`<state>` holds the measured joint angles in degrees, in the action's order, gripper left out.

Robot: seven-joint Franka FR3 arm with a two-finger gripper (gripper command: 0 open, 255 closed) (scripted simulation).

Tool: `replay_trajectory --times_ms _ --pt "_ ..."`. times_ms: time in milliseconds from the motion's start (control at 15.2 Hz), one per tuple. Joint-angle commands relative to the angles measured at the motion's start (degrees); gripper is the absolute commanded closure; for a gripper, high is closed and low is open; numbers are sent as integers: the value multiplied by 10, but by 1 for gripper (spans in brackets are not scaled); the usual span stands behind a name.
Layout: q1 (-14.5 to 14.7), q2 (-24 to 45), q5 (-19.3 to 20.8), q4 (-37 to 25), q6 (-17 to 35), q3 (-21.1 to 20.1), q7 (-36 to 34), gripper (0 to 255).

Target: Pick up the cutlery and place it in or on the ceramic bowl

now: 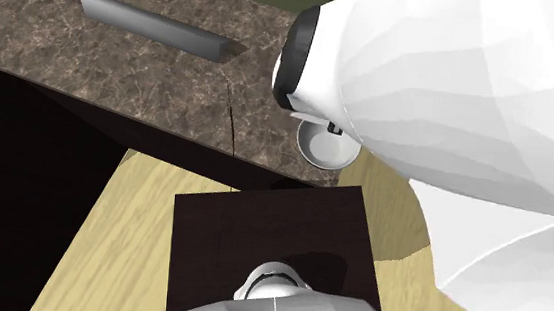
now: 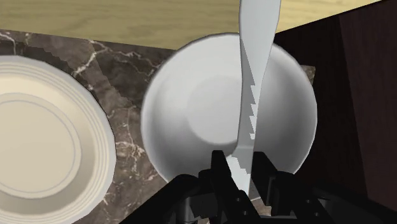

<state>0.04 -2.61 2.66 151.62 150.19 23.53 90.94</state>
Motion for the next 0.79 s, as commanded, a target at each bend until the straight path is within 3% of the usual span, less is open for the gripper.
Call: replay_trajectory --times_ms 0,726 --pt "1 14 -11 4 17 1 10 255" --pt "-8 123 -124 0 113 -29 91 255"
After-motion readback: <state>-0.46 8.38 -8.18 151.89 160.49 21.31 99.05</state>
